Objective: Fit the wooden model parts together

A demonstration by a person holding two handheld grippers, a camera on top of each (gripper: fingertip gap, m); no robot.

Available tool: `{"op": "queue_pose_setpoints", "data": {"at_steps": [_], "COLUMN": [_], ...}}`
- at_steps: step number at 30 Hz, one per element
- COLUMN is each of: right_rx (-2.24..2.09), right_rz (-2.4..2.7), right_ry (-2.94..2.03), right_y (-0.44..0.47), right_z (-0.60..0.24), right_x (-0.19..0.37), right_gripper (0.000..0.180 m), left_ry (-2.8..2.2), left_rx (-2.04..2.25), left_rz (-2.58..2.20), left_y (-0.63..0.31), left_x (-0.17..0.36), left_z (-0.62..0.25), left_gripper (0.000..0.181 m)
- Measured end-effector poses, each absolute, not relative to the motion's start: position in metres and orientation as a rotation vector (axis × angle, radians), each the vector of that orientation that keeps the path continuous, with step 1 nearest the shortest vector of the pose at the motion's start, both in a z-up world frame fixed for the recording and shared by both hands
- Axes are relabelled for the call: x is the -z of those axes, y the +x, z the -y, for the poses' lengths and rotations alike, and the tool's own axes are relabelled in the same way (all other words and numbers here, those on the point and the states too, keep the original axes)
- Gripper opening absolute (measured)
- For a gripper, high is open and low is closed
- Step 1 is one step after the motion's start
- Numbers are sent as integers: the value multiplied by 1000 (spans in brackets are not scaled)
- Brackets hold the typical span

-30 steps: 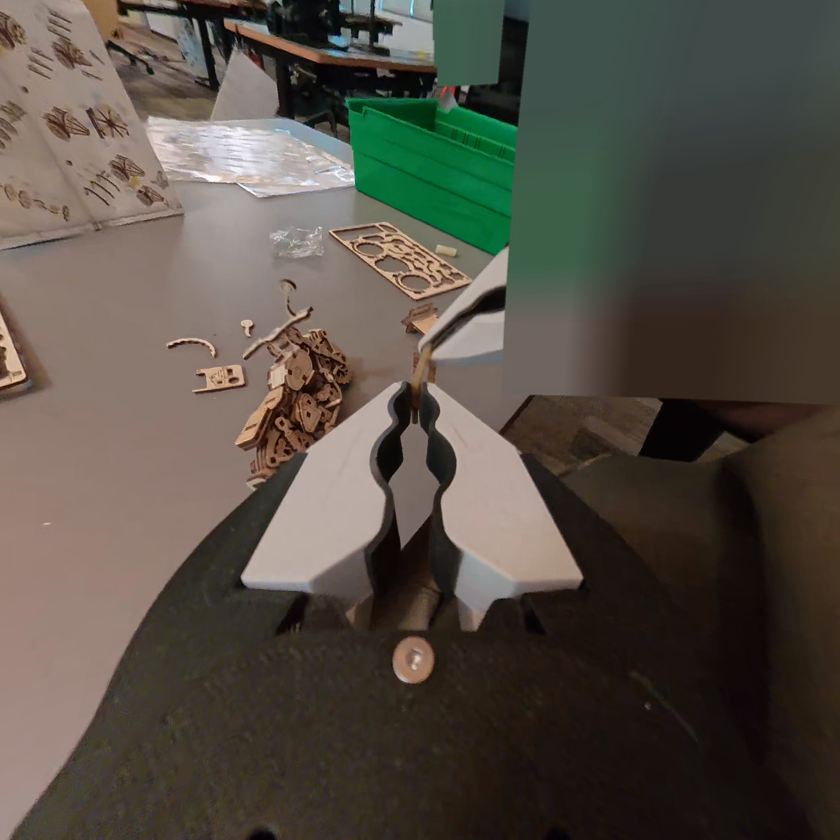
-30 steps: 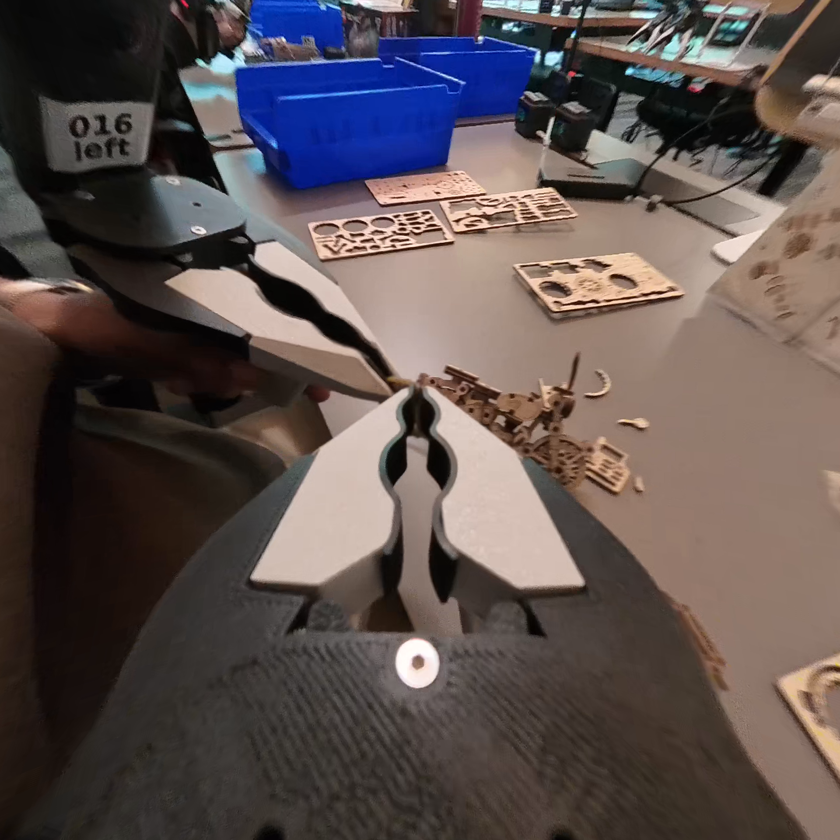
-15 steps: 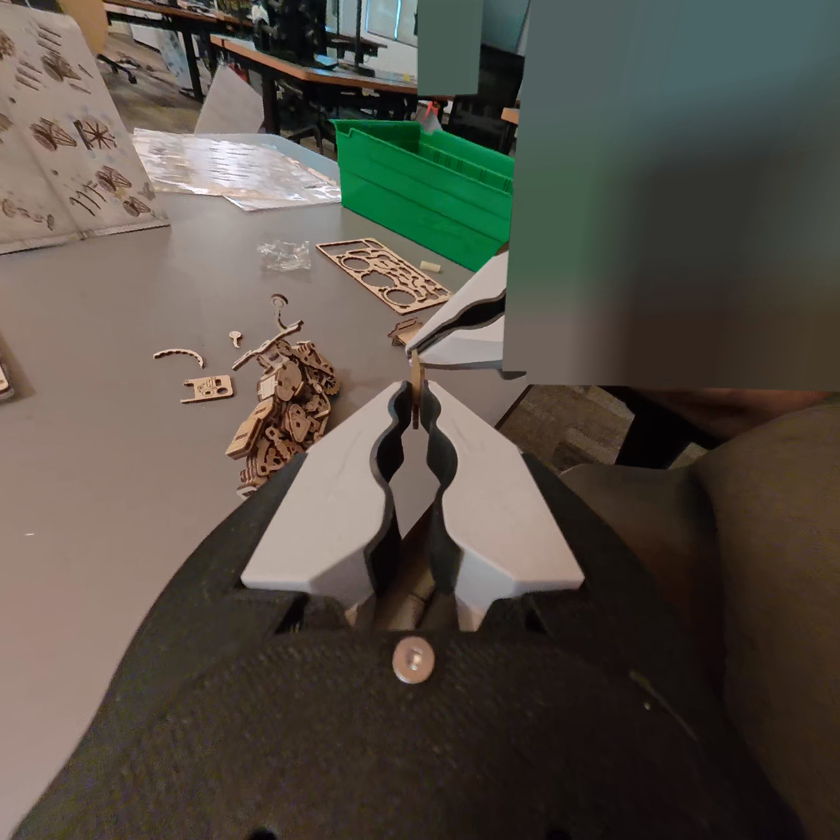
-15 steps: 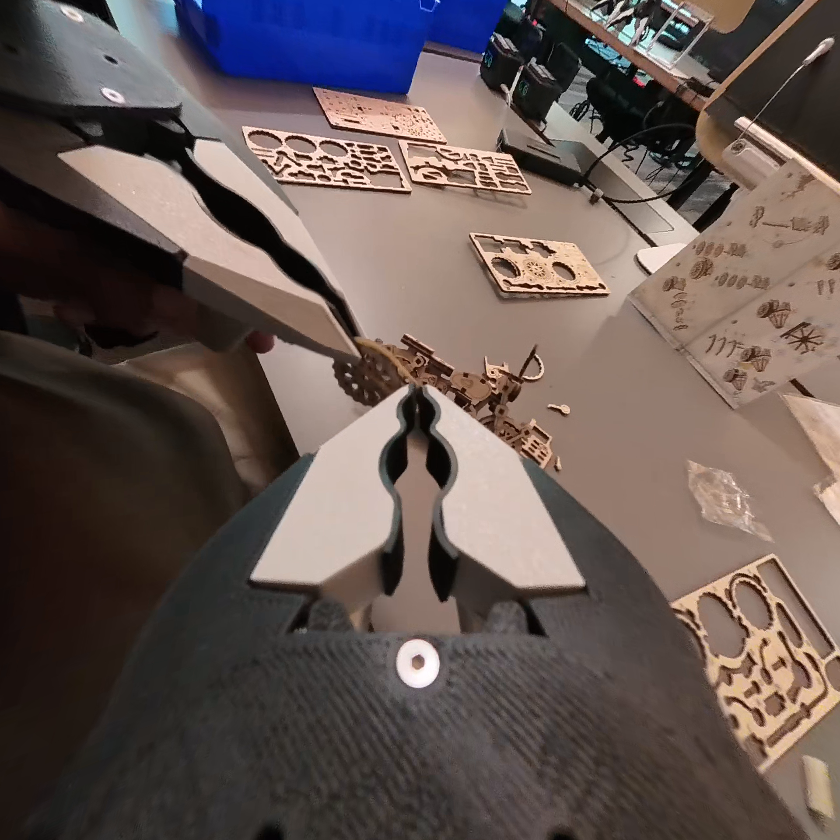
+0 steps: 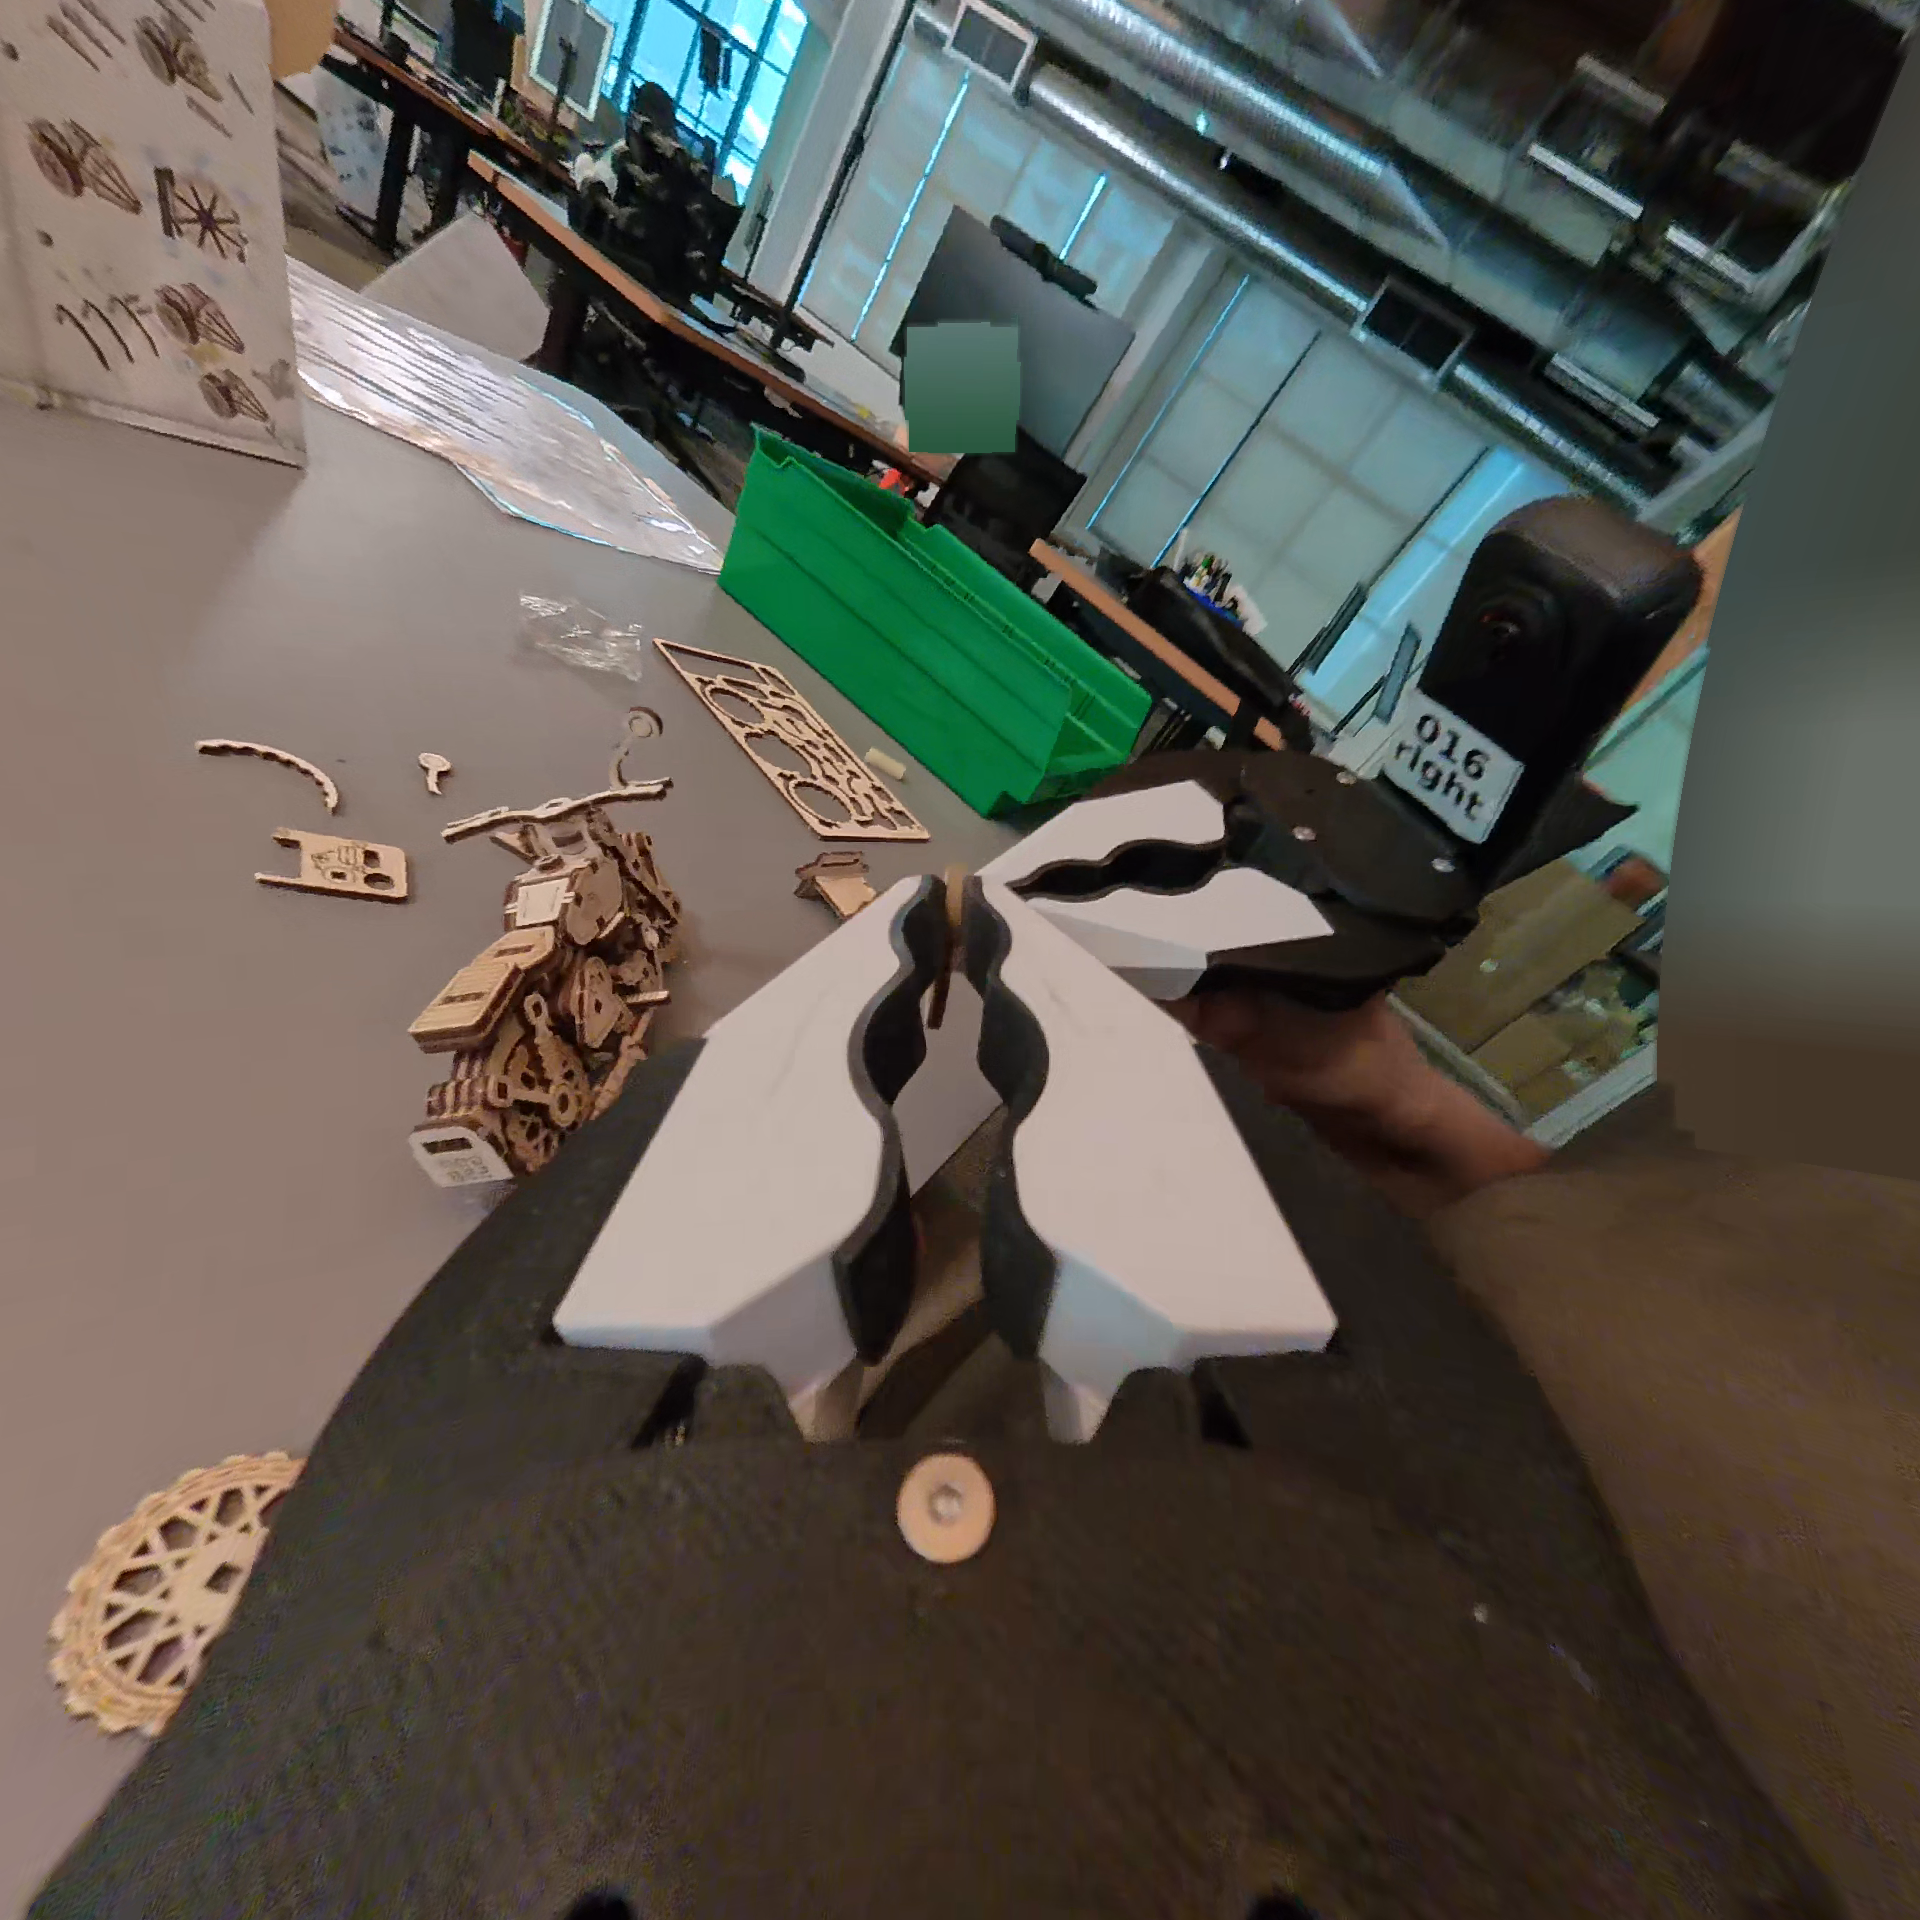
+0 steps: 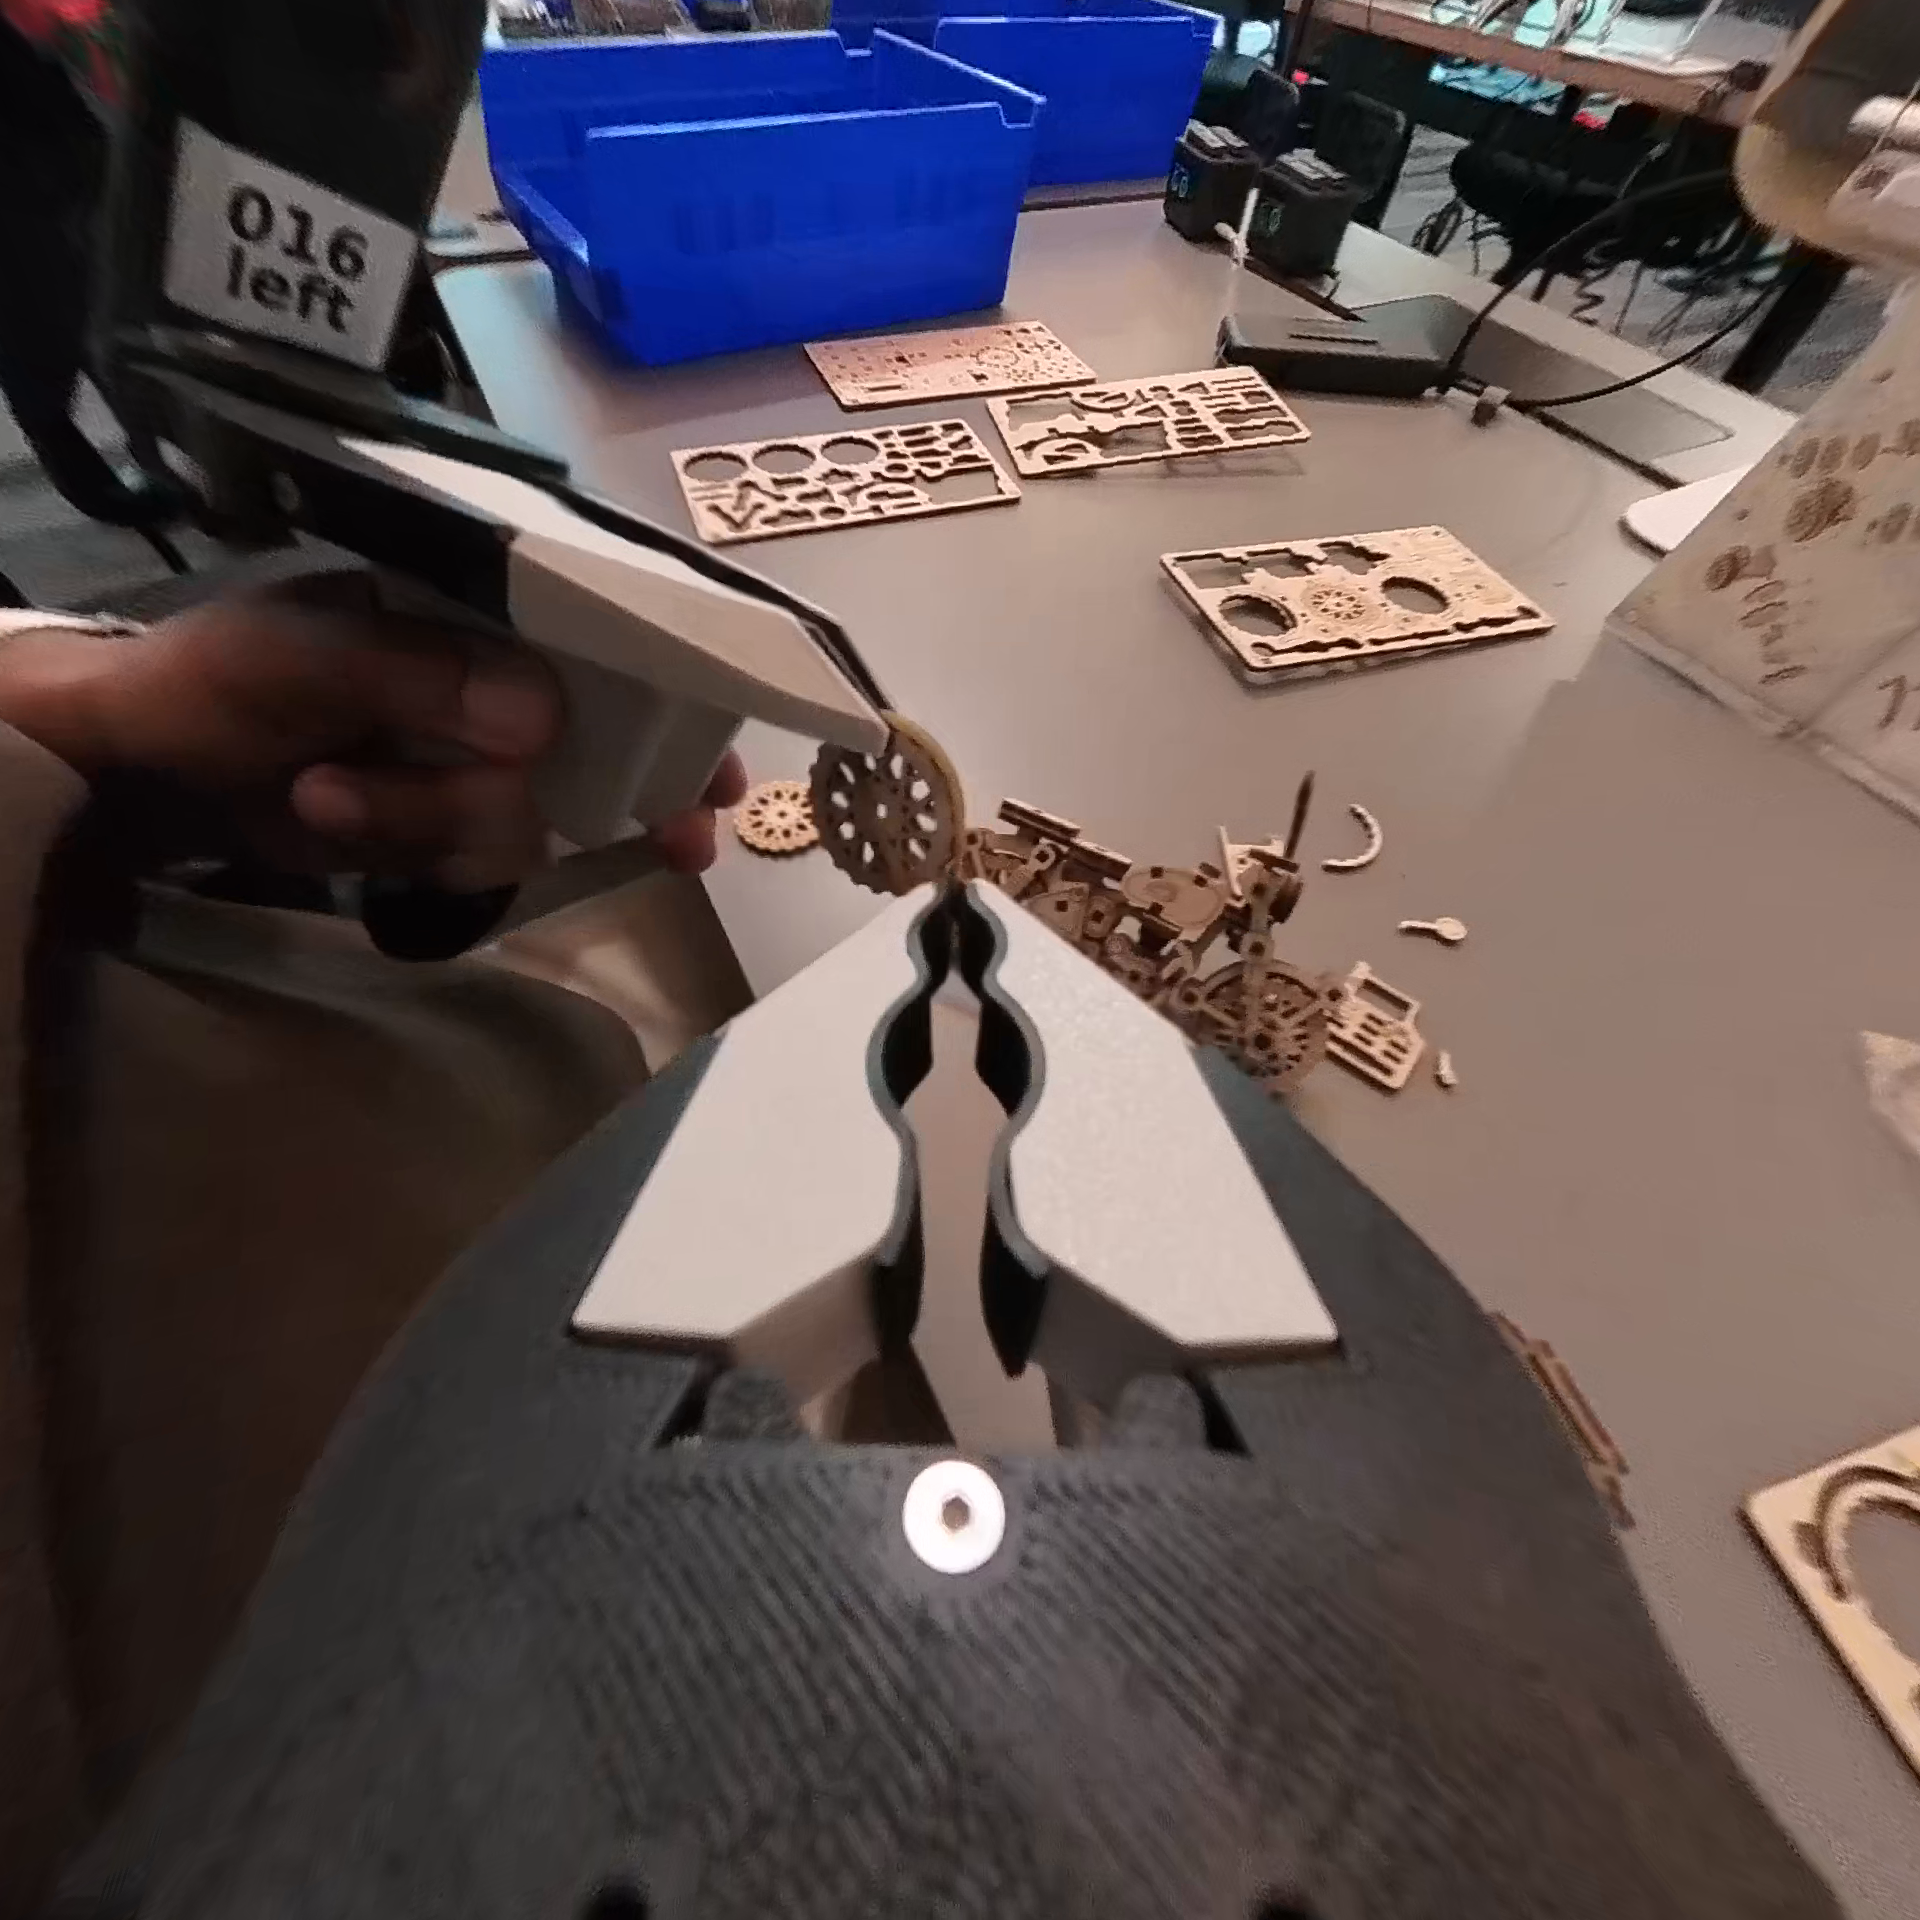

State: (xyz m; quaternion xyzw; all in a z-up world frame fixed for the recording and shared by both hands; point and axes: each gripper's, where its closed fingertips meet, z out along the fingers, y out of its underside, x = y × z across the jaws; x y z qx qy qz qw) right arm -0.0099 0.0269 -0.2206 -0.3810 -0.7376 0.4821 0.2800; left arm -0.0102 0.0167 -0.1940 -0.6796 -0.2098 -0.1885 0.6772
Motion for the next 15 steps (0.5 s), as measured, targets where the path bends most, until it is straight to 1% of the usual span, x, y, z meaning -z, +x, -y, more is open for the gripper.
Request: {"op": "queue_pose_setpoints", "data": {"at_steps": [5, 11, 15], "right_rx": [-1467, -1648, -1679], "right_rz": [1975, 1974, 1972], "right_ry": [-1112, -1200, -1209], "right_y": [-8, -5, -4], "right_z": [-24, -22, -22], "right_x": [220, 222, 222], "right_gripper": [1, 1, 1], "left_ry": [-1461, -1452, -1446], "left_rx": [548, 583, 599], "left_rz": [524, 528, 536], "left_y": [-11, -10, -11], "left_x": [192, 194, 195], "left_z": [-17, -17, -16], "left_gripper": [1, 1, 1]}}
